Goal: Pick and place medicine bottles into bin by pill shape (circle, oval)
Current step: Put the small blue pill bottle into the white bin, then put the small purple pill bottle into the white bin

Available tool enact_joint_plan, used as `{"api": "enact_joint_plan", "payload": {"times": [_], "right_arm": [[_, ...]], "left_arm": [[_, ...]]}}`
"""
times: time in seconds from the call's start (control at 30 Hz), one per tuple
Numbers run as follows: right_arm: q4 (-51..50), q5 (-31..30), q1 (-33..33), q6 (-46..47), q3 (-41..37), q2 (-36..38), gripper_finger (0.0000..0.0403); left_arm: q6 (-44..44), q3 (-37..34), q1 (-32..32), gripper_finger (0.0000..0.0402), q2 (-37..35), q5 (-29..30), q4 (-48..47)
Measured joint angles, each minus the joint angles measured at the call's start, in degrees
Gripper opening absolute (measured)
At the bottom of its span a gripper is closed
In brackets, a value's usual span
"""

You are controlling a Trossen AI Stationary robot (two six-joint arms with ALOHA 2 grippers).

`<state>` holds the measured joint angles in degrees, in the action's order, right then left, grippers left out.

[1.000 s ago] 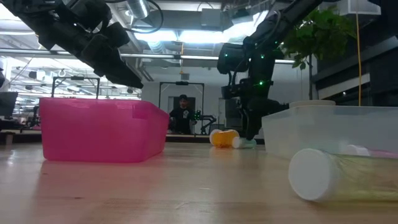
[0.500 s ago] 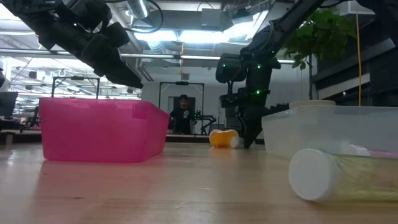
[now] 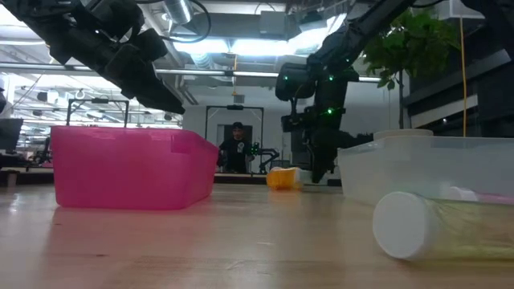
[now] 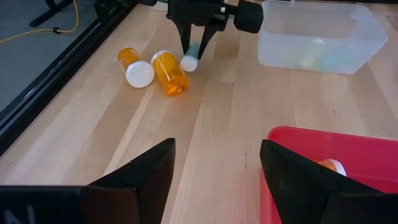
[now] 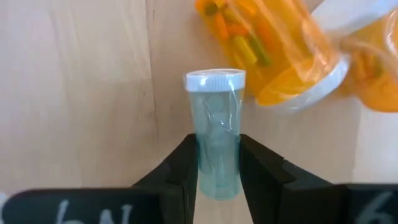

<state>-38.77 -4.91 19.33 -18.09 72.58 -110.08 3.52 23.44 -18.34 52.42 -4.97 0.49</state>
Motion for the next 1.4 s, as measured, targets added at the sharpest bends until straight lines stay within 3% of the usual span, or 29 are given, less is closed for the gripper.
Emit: {"api": "enact_joint_plan", "payload": {"times": [0.13, 0.27, 0.6, 0.73, 0.97, 1.2, 1.4], "right_arm": [[-4.2, 0.0, -1.24, 1.24, 3.18, 0.26, 0.0103], [-10.6, 1.19, -4.0, 8.21, 8.33, 0.34, 0.0102], [-35.22, 2.63, -17.3, 16.58, 19.75, 3.16, 0.0102], [-40.89, 2.67, -22.6, 18.11, 18.89, 6.56, 0.0102], [-38.26, 2.63, -28.46, 27.65, 12.78, 11.39, 0.0114], [-37.22, 2.99, -31.7, 41.04, 6.23, 12.04, 0.0138], [-35.36, 6.57, -32.85, 42.84, 4.94, 12.04, 0.0155]], "left_arm": [[0.0, 0.0, -0.01, 0.0229, 0.0, -0.01, 0.0], [0.01, 0.0, 0.0, 0.0229, 0.0, -0.01, 0.0], [-0.01, 0.0, -0.01, 0.0229, 0.0, 0.0, 0.0], [-0.01, 0.0, 0.01, 0.0229, 0.0, -0.02, -0.04], [-0.03, 0.0, 0.0, 0.0229, 0.0, -0.02, -0.02], [-0.03, 0.0, -0.01, 0.0229, 0.0, -0.02, -0.02], [-0.03, 0.0, -0.01, 0.0229, 0.0, 0.0, -0.02]]}}
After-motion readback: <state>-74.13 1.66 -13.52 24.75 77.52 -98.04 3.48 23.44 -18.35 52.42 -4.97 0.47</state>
